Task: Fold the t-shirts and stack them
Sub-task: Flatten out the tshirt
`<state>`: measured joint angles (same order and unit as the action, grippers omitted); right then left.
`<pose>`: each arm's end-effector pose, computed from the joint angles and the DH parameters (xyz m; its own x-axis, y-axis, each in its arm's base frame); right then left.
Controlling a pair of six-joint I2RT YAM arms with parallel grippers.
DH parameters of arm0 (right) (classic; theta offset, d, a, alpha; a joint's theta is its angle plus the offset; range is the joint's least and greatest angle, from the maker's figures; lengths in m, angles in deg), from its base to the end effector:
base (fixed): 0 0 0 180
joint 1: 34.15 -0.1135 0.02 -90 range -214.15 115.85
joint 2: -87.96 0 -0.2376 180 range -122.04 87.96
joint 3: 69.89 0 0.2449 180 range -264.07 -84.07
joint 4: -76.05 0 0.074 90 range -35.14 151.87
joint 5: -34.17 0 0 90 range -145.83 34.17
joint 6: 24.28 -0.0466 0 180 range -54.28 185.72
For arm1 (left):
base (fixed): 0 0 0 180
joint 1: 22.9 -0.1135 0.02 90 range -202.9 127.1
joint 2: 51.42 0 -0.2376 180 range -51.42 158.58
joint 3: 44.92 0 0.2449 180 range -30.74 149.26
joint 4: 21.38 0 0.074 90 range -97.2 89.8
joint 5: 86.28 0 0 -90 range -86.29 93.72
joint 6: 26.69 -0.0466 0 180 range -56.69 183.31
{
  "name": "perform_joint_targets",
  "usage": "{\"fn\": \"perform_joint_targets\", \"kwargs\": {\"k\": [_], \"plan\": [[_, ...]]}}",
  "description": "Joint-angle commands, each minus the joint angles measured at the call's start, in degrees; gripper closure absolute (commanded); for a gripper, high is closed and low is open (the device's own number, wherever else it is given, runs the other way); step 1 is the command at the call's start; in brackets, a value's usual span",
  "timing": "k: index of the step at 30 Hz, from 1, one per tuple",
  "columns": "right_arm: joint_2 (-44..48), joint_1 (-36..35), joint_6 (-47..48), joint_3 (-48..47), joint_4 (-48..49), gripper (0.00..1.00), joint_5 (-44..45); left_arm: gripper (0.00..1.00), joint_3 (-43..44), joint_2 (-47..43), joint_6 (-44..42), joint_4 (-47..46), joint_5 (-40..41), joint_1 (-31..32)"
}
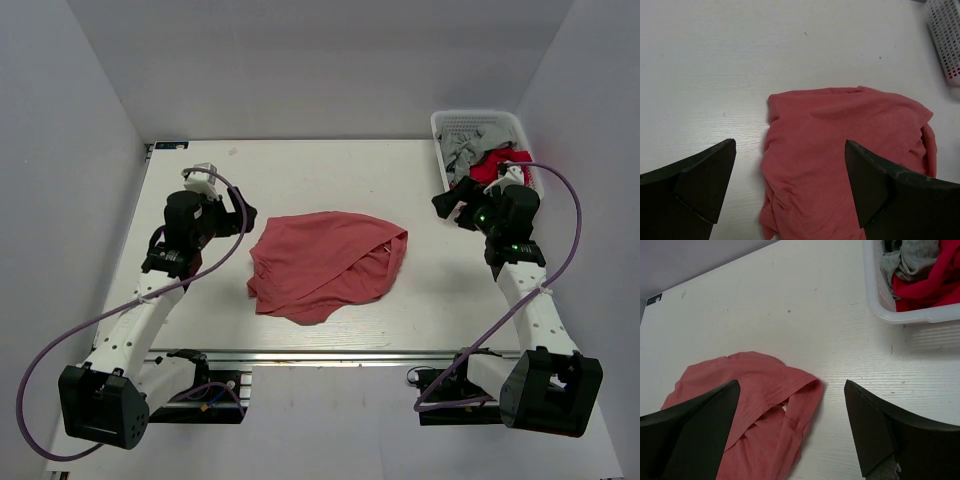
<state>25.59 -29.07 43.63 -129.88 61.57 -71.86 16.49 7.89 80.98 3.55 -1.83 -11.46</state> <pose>0.2683 -0.0109 0.2794 -0.3347 0.3926 -0.8566 -0.0564 0.8991 0.4341 0.2485 -0.0549 0.2801 -0.4488 -0.2174 -0.8668 0.1559 0.9360 -0.3155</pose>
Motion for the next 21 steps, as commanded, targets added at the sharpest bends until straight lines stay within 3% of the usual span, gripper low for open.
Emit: {"fn": "perform_joint_targets", "kwargs": {"k": [1, 8, 15, 21], "plan": [[0.6, -0.2, 0.5, -1.9, -1.5, 0.10, 0.0, 0.00, -1.3, -1.2, 0.3, 2.6, -1.2, 0.4], [-1.2, -2.5, 4.3, -3.7, -3.7, 0.10, -3.9, 0.00, -3.0, 1.2, 1.0, 2.6, -8.0, 0.4], [-6.3, -11.5, 9.5, -7.2, -12.2, 0.10, 6.8, 0.00, -6.9, 6.7, 2.2, 1.4, -13.9, 0.4], [-17.3, -18.2, 10.0, -10.8, -15.6, 0.10, 14.4, 0.04, -6.9, 11.6, 2.2, 2.3, -16.6, 0.4]]}}
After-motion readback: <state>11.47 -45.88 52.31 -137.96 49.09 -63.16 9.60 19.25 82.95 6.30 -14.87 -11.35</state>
